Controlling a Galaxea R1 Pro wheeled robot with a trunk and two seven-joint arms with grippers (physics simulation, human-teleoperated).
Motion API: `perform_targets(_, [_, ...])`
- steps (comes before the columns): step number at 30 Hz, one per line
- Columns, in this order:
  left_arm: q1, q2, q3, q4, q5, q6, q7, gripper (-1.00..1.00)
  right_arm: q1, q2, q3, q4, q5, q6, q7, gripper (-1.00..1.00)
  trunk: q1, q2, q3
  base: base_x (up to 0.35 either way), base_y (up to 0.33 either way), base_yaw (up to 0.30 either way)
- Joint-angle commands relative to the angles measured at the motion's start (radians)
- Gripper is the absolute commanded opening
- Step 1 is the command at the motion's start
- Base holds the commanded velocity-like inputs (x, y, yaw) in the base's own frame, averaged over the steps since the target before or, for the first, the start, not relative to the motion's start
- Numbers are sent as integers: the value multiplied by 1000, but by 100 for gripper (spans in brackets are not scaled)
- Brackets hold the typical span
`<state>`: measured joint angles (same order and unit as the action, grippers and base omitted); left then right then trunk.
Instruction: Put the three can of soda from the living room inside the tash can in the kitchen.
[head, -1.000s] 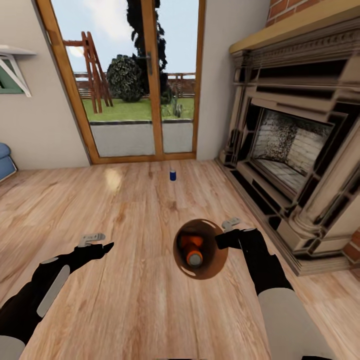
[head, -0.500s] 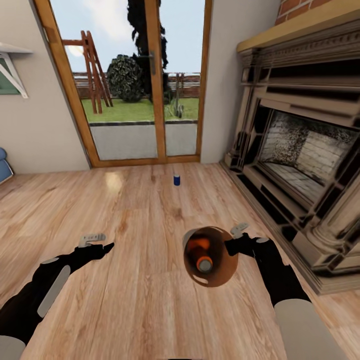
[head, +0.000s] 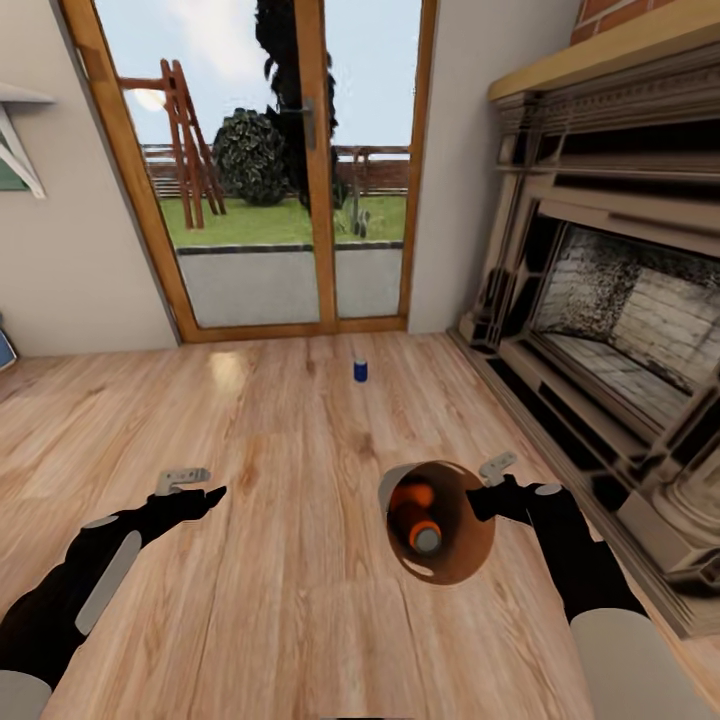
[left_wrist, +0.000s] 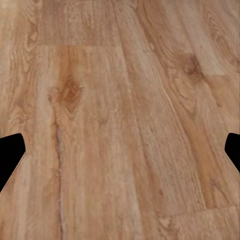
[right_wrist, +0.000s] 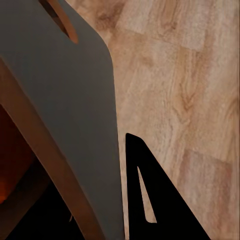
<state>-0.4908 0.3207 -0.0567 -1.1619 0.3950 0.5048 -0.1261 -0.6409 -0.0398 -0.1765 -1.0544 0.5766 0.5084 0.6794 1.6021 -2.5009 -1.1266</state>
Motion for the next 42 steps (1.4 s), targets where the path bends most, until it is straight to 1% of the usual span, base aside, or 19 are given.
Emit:
perform_targets(1, [0, 0, 0, 0, 0, 0, 0, 100, 0, 1, -4, -1, -18, 4, 5, -100, 0, 0, 0, 321, 84, 0])
perform_targets(11, [0, 0, 0, 3, -1, 0, 2, 100, 0, 2, -20, -1, -19, 4, 4, -100, 0, 0, 0, 318, 111, 0])
perform_targets(16, [2, -1, 0, 5, 0, 0, -4, 100, 0, 1, -39, -1, -18, 8, 5, -100, 0, 0, 0, 312, 130, 0])
perform_targets(19, [6, 0, 1, 34, 3, -7, -9, 100, 0, 1, -56, -1, -18, 11, 4, -100, 0, 0, 0, 302, 146, 0])
perform_targets(22, [7, 0, 2, 53, 7, -10, -12, 100, 0, 3, -63, -1, -18, 13, 3, -100, 0, 0, 0, 285, 170, 0])
perform_targets(28, [10, 0, -1, 64, 5, -14, -13, 100, 3, 3, -71, 0, -17, 17, 2, -100, 0, 0, 0, 275, 184, 0])
perform_targets(30, [11, 0, -1, 67, 4, -15, -13, 100, 19, 3, -81, -1, -17, 17, 2, -100, 0, 0, 0, 272, 188, 0])
perform_targets(33, [12, 0, -3, 70, 3, -16, -12, 100, 40, -1, -125, -1, -17, 18, 4, -100, 0, 0, 0, 271, 189, 0])
perform_targets(35, [14, 0, -3, 71, 3, -17, -12, 100, 44, 2, -145, -15, -17, 21, 5, -100, 0, 0, 0, 271, 189, -59])
perform_targets(38, [18, -1, -3, 75, 3, -17, -13, 100, 45, 3, -153, -41, -17, 23, 6, -100, 0, 0, 1, 270, 190, -173])
perform_targets(42, [19, -1, -3, 78, 2, -17, -12, 100, 46, 4, -153, -51, -17, 24, 6, -100, 0, 0, 3, 270, 190, -220])
